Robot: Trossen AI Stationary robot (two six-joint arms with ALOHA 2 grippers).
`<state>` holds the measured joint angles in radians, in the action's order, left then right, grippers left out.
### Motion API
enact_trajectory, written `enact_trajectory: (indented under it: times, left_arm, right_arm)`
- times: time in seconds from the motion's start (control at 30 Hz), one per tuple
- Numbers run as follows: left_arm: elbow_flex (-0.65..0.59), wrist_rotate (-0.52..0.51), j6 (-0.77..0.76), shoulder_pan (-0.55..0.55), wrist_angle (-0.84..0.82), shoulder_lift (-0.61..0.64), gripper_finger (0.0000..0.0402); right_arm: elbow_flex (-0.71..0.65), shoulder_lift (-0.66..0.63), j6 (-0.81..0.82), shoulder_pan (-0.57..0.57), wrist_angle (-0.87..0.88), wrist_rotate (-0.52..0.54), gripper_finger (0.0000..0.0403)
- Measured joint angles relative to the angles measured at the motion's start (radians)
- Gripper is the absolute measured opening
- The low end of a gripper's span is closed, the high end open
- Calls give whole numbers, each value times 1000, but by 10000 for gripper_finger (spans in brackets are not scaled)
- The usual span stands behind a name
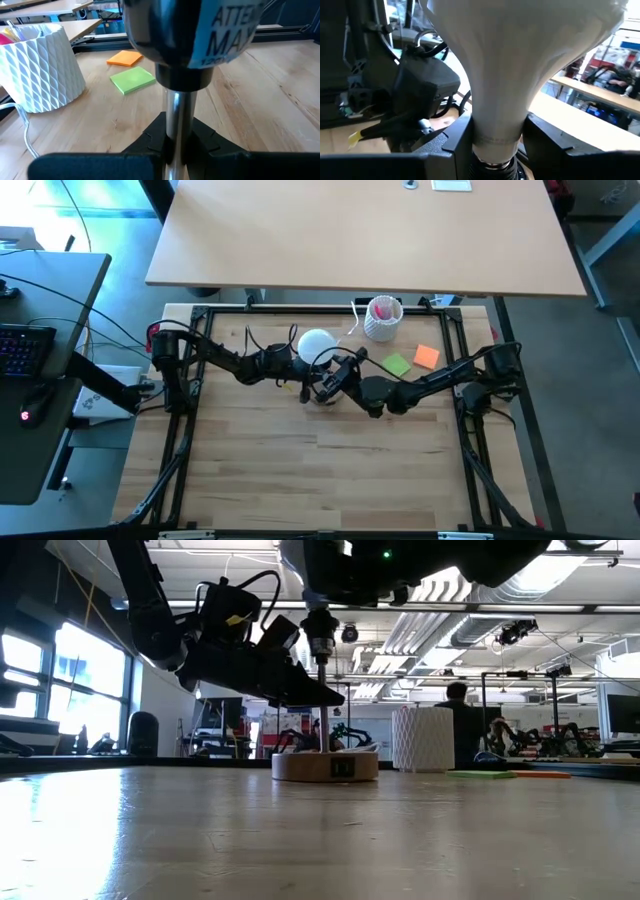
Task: Screw lightbulb
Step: Remove the lightbulb from the lamp socket
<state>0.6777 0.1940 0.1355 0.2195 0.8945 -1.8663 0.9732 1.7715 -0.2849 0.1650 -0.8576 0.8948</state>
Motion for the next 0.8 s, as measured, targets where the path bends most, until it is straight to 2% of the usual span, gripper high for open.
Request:
enact_trajectory:
  times: [0.13,0.2,0.3,0.47,0.6,0.8]
  left_arm:
    - [1,-3,3,0,-2,0,30]
    - [2,-3,4,0,-3,-1,30]
    - [3,0,2,-1,-8,-2,30]
    - [3,0,-2,0,-8,-2,30]
    - [2,4,6,0,-3,-2,30]
    - [2,7,6,-1,-4,-2,30]
  right_arm:
    - [-26,-59,20,-18,76,-68,143]
    - [-66,-105,38,-36,92,-141,143]
    - [-135,-196,119,-90,144,-319,143]
    - [-193,-278,269,-227,204,-694,143]
    - [-197,-272,249,-317,183,-976,143]
    - [-173,-254,176,-419,186,-1250,143]
